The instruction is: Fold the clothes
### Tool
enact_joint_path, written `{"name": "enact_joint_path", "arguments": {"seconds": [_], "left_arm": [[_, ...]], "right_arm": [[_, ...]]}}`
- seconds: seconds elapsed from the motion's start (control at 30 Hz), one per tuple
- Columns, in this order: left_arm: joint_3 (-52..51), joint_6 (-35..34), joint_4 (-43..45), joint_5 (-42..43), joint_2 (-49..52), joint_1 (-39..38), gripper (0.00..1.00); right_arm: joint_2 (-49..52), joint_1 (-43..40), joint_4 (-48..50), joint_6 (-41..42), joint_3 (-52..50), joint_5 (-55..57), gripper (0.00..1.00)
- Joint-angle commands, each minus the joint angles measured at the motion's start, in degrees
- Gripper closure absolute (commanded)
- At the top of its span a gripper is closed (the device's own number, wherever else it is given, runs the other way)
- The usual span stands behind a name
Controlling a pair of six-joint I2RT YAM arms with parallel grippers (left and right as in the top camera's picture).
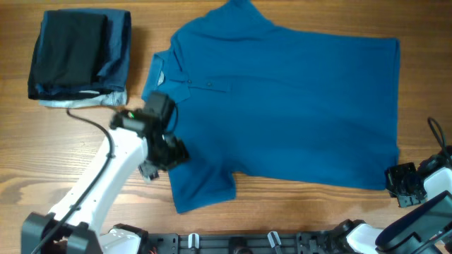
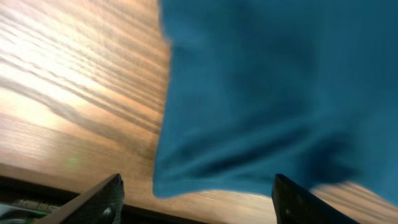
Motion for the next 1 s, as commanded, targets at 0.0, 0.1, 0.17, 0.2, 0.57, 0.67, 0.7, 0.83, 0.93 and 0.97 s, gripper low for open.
{"name": "enact_joint_path", "arguments": {"seconds": [0.0,0.1,0.17,0.2,0.57,0.67,0.7,0.83,0.93,0.97], "left_arm": [[-11.0,-6.4,6.7,8.8,0.4,-0.8,0.28],[-15.0,-6.4,9.7,10.3,0.5,-0.8,0.33],[-16.0,-6.4,9.6,10.1,0.5,-0.9,0.34],[-16.5,-6.4,9.7,10.1,0.5,-0.8,0.34],[-23.9,-6.4,17.0,10.4,0.5,-0.8,0.64],[-23.9,-6.4,17.0,10.4,0.5,-0.8,0.86],[-23.9,-6.4,16.9,10.4,0.5,-0.8,0.94],[-22.6,-2.5,15.5,13.0,0.4,-0.8,0.96],[-17.6,1.6,10.2,12.9,0.0,-0.8,0.96],[-15.5,3.1,8.2,12.8,0.0,-0.8,0.96]], "right_arm": [[1.8,0.2,0.3,0.1,-2.4,-1.2,0.96],[1.8,0.2,0.3,0.1,-2.4,-1.4,0.96],[1.8,0.2,0.3,0.1,-2.4,-1.5,0.96],[1.8,0.2,0.3,0.0,-2.4,-1.6,0.96],[1.8,0.2,0.3,0.0,-2.4,-1.6,0.96],[1.8,0.2,0.3,0.0,-2.4,-1.6,0.95],[1.8,0.2,0.3,0.0,-2.4,-1.6,0.95],[1.8,0.2,-0.3,-0.2,-2.1,-1.6,0.96],[1.8,0.3,-2.7,-0.2,0.3,-1.6,0.96],[1.8,0.4,-3.7,0.0,1.5,-1.7,0.96]]}}
